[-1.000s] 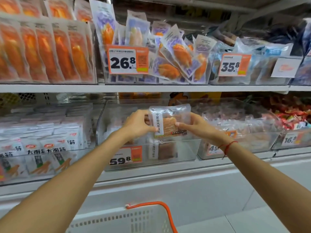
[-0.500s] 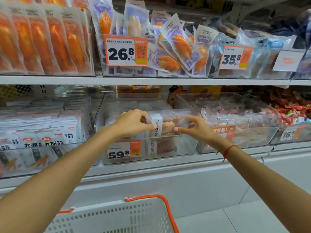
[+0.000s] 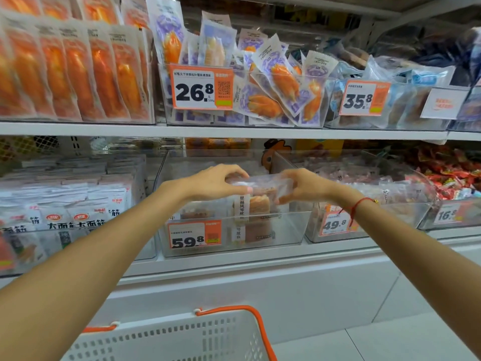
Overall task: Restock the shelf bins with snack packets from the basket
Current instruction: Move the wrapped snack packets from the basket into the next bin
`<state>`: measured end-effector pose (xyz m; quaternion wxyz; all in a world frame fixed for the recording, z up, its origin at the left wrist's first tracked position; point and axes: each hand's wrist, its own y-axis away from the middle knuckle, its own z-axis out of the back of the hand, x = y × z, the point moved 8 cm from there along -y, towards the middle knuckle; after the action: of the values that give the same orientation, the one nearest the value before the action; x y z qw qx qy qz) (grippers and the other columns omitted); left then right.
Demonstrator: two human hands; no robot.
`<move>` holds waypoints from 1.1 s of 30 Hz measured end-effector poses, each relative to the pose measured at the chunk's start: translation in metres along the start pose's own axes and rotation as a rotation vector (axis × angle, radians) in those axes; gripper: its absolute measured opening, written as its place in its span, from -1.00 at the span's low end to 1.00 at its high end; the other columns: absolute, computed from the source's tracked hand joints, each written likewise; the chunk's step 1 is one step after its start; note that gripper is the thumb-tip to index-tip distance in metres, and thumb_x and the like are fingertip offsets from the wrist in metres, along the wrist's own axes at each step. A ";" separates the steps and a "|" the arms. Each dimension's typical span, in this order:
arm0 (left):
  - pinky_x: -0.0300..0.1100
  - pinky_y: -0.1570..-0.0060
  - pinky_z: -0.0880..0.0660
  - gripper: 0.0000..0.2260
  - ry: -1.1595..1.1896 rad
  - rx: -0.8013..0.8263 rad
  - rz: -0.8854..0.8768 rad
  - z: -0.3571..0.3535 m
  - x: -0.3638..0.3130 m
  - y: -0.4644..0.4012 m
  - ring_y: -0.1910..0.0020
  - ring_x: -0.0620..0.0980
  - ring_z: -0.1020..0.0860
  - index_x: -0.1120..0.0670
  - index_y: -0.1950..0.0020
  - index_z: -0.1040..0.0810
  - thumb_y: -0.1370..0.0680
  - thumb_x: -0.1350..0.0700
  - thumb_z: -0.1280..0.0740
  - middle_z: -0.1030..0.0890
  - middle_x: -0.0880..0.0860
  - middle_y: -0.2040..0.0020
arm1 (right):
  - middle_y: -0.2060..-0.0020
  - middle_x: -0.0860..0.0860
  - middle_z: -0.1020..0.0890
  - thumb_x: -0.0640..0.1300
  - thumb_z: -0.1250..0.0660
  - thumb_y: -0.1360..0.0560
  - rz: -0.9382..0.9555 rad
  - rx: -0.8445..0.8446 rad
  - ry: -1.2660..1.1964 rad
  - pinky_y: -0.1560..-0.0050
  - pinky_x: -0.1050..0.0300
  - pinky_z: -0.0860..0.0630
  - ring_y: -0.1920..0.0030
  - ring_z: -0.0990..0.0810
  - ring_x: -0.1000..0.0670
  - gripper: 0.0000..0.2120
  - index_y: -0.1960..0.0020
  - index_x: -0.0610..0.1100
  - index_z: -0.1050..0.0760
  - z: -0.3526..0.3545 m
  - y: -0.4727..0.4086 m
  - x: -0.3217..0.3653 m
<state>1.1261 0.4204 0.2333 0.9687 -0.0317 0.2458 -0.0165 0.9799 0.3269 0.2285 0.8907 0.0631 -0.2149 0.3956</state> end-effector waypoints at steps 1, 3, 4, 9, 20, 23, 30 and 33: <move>0.01 -0.30 -0.37 -0.60 -0.028 -0.011 -0.030 0.003 -0.004 -0.003 -0.29 -0.02 -0.43 -0.06 -0.32 -0.44 -0.51 -0.11 -0.35 -0.45 -0.05 -0.34 | -0.28 -0.08 -0.49 -0.13 -0.50 -0.39 0.042 -0.019 0.012 -0.26 0.09 -0.39 -0.23 -0.47 -0.02 -0.42 -0.35 -0.13 -0.39 0.005 -0.001 0.009; 0.01 -0.23 -0.41 -0.66 -0.164 -0.043 -0.053 0.007 -0.009 -0.008 -0.19 -0.02 -0.49 -0.07 -0.25 -0.50 -0.49 -0.04 -0.40 -0.52 -0.04 -0.24 | -0.35 -0.03 -0.43 -0.11 -0.47 -0.41 0.133 -0.009 0.053 -0.37 0.06 -0.32 -0.34 -0.40 -0.01 -0.34 -0.44 -0.06 -0.29 0.006 -0.002 0.028; -0.02 -0.17 -0.43 -0.69 -0.206 -0.065 -0.057 0.010 -0.012 -0.009 -0.11 -0.04 -0.51 -0.08 -0.20 -0.53 -0.47 -0.03 -0.43 -0.54 -0.06 -0.14 | -0.35 -0.02 -0.45 -0.09 -0.44 -0.44 0.162 0.017 0.101 -0.35 0.08 -0.33 -0.34 -0.41 0.00 -0.39 -0.43 -0.06 -0.32 0.003 -0.003 0.035; -0.12 -0.02 -0.44 -0.72 -0.222 -0.113 -0.080 0.011 -0.016 -0.013 0.00 -0.09 -0.55 -0.03 -0.08 -0.61 -0.40 -0.03 -0.49 -0.60 -0.08 0.06 | -0.22 -0.02 -0.59 -0.05 -0.40 -0.47 0.219 -0.050 0.302 -0.24 0.12 -0.44 -0.24 -0.54 -0.01 -0.62 -0.26 -0.12 -0.54 0.005 -0.002 0.044; -0.17 0.15 -0.36 -0.69 -0.361 -0.058 -0.045 -0.002 -0.017 -0.026 0.08 -0.06 -0.56 -0.04 -0.07 -0.65 -0.38 -0.11 -0.50 -0.66 -0.08 0.14 | 0.08 0.09 -0.71 -0.06 -0.52 -0.35 0.178 -0.121 0.213 -0.08 0.13 -0.51 0.01 -0.64 0.14 -0.81 0.04 0.00 -0.69 -0.001 0.000 0.029; -0.19 0.17 -0.39 -0.71 -0.333 0.005 -0.009 -0.008 -0.009 -0.029 0.17 -0.11 -0.55 -0.04 -0.03 -0.65 -0.36 -0.10 -0.51 -0.67 -0.07 0.19 | 0.06 0.08 -0.71 -0.05 -0.52 -0.35 0.166 -0.082 0.229 -0.02 0.20 -0.47 0.00 -0.63 0.14 -0.79 0.02 0.01 -0.68 -0.008 -0.006 0.028; -0.18 0.15 -0.50 -0.73 -0.305 0.159 0.079 -0.022 -0.001 -0.038 0.15 -0.10 -0.60 -0.06 -0.04 -0.64 -0.37 -0.06 -0.51 -0.68 -0.08 0.22 | 0.05 0.10 -0.70 -0.07 -0.54 -0.34 0.082 0.057 0.166 -0.11 0.19 -0.45 0.01 -0.61 0.12 -0.78 0.02 0.03 -0.68 -0.023 -0.020 0.012; -0.34 0.35 -0.41 -0.72 -0.292 0.229 0.112 -0.030 0.002 -0.041 0.29 -0.19 -0.53 -0.02 -0.08 -0.62 -0.40 0.00 -0.50 -0.67 -0.03 0.13 | 0.13 0.15 -0.66 -0.10 -0.52 -0.36 0.042 0.127 0.188 -0.06 0.25 -0.40 0.07 -0.55 0.14 -0.79 0.00 0.03 -0.67 -0.031 -0.028 0.010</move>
<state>1.1133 0.3779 0.2091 0.9907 0.0902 0.1004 0.0142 1.0169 0.3238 0.2066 0.8926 0.0776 -0.1064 0.4312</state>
